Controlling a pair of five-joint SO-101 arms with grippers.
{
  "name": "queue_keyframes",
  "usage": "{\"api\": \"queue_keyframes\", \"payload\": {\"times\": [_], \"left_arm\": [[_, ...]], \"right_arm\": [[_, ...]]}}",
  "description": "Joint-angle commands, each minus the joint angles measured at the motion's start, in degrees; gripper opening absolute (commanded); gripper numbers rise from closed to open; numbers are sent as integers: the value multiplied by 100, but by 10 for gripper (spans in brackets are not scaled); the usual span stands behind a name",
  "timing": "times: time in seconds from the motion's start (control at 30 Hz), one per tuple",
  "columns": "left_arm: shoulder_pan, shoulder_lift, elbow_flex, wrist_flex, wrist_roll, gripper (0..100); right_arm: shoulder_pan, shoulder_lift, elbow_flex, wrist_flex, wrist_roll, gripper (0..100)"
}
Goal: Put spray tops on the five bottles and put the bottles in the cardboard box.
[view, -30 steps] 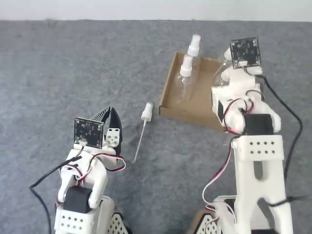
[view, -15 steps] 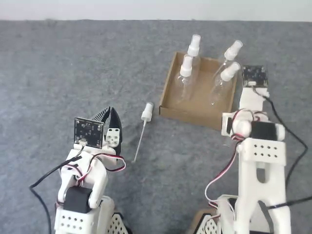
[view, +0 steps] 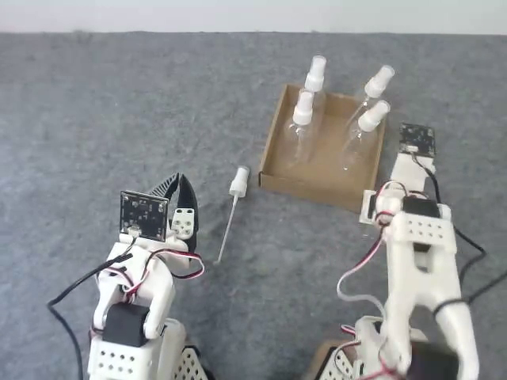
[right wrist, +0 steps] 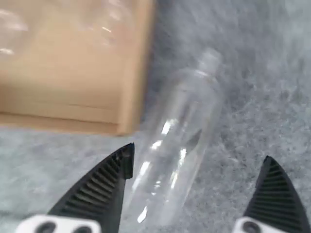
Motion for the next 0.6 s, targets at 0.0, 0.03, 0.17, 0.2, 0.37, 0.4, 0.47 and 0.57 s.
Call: {"api": "queue_keyframes", "payload": {"times": [0.0,0.03,0.17,0.2,0.37,0.4,0.47,0.57], "left_arm": [[-44,-62,-207,18,35,12],[-44,-62,-207,18,35,12],[-44,-62,-207,18,35,12],[-44,-62,-207,18,35,12],[-44,-62,-207,18,35,12],[-44,-62,-207,18,35,12],[-35,-62,-207,18,35,12],[-35,-62,-207,18,35,12]], "right_arm": [[426,391,-123,-435,-18,328],[523,470,-123,-470,-9,328],[910,629,-123,-497,0,328],[1015,629,-123,-497,9,328],[1596,611,-132,-497,554,328],[1692,611,-158,-497,695,328],[1859,611,-334,-444,1081,328],[2000,611,-879,-84,1714,328]]}}
